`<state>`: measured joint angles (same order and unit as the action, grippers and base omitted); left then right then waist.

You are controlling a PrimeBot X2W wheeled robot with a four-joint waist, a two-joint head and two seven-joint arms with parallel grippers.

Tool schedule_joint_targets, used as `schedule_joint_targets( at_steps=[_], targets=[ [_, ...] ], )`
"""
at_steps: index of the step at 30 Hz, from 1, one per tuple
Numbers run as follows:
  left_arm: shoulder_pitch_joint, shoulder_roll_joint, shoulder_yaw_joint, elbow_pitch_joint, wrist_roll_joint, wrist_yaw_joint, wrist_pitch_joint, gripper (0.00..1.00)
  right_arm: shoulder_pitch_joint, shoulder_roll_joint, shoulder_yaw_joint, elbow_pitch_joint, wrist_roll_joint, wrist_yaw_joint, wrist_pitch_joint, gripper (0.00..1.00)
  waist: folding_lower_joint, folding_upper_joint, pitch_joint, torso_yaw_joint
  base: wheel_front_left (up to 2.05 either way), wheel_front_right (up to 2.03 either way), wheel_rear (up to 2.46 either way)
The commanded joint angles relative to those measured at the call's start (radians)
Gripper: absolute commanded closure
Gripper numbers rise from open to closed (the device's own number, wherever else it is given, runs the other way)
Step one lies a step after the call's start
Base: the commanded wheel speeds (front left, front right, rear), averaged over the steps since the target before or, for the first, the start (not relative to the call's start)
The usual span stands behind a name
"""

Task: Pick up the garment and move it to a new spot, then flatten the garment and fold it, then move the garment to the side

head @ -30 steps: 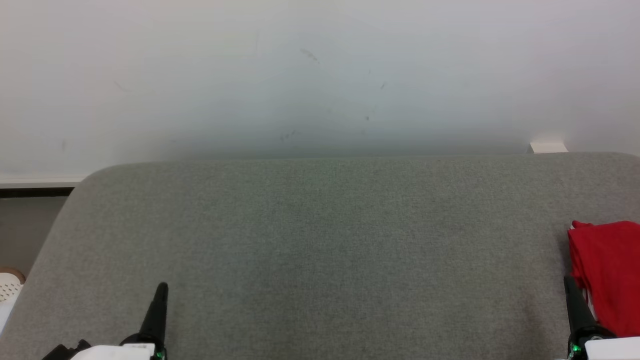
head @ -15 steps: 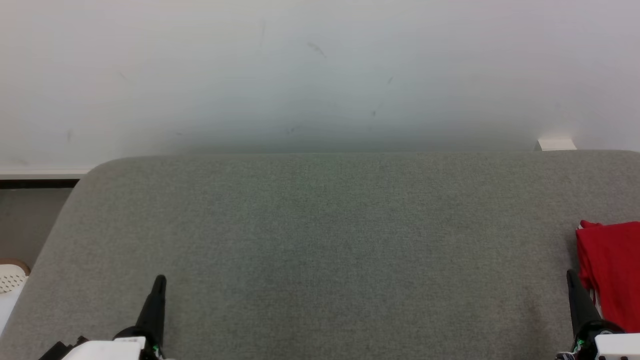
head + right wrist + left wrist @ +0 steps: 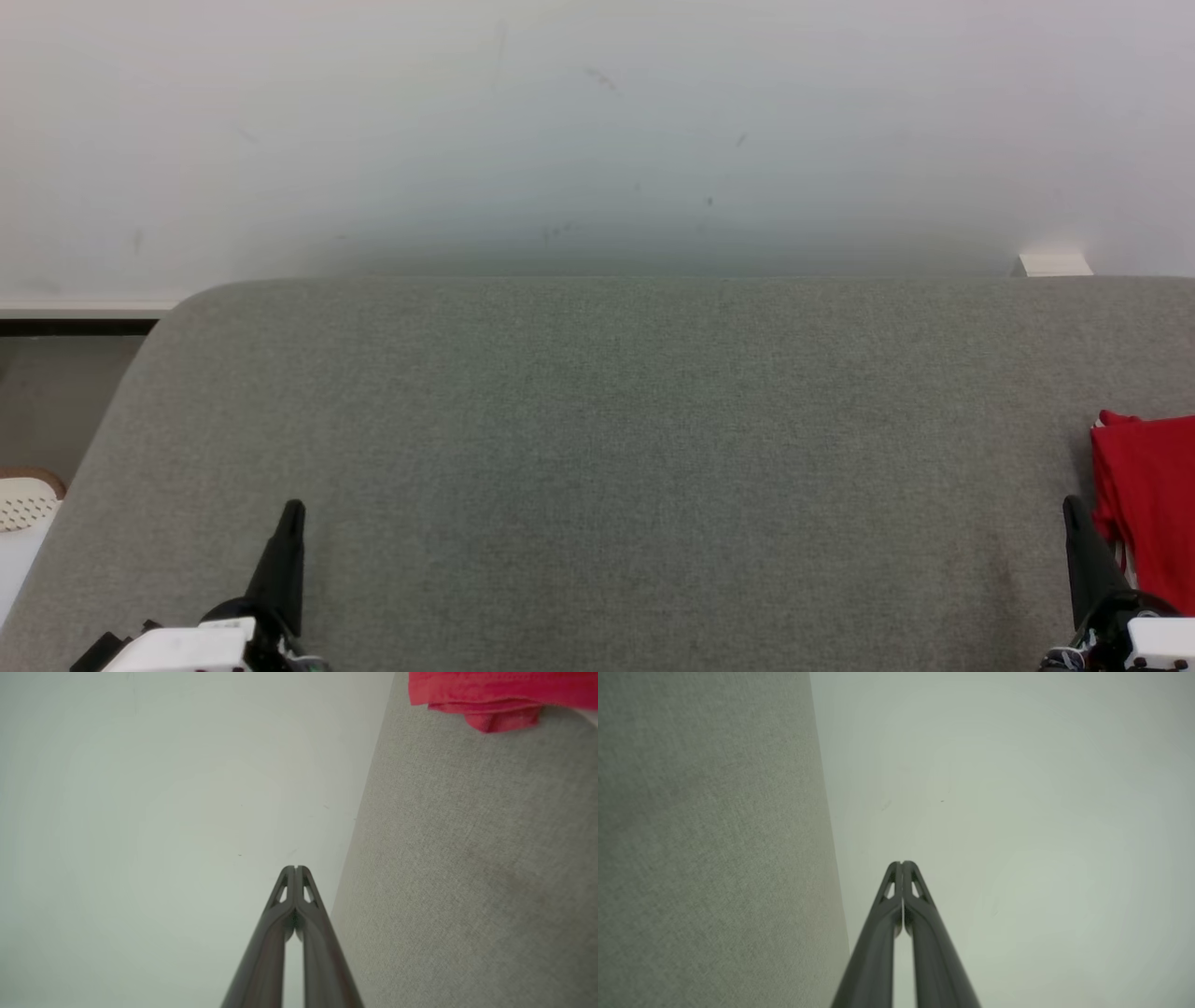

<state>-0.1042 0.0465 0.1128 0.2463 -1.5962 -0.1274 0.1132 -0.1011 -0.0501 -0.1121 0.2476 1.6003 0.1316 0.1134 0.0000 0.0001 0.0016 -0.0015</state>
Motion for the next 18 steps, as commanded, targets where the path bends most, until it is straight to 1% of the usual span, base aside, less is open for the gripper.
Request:
schedule_joint_targets(
  at_steps=[1, 18],
  targets=[
    [-0.01, 0.007, 0.004, -0.001, -0.026, -0.006, 0.005, 1.0, -0.015, 0.0, -0.007, -0.005, 0.017, -0.002, 0.005, 1.0, 0.0, -0.0001, 0.002, 0.001, 0.0, 0.0, 0.0],
    [-0.01, 0.007, 0.003, -0.001, -0.023, -0.006, 0.005, 1.0, -0.014, 0.0, -0.006, -0.005, 0.012, -0.002, 0.005, 1.0, 0.0, -0.0001, 0.002, 0.001, 0.0, 0.0, 0.0]
  ],
)
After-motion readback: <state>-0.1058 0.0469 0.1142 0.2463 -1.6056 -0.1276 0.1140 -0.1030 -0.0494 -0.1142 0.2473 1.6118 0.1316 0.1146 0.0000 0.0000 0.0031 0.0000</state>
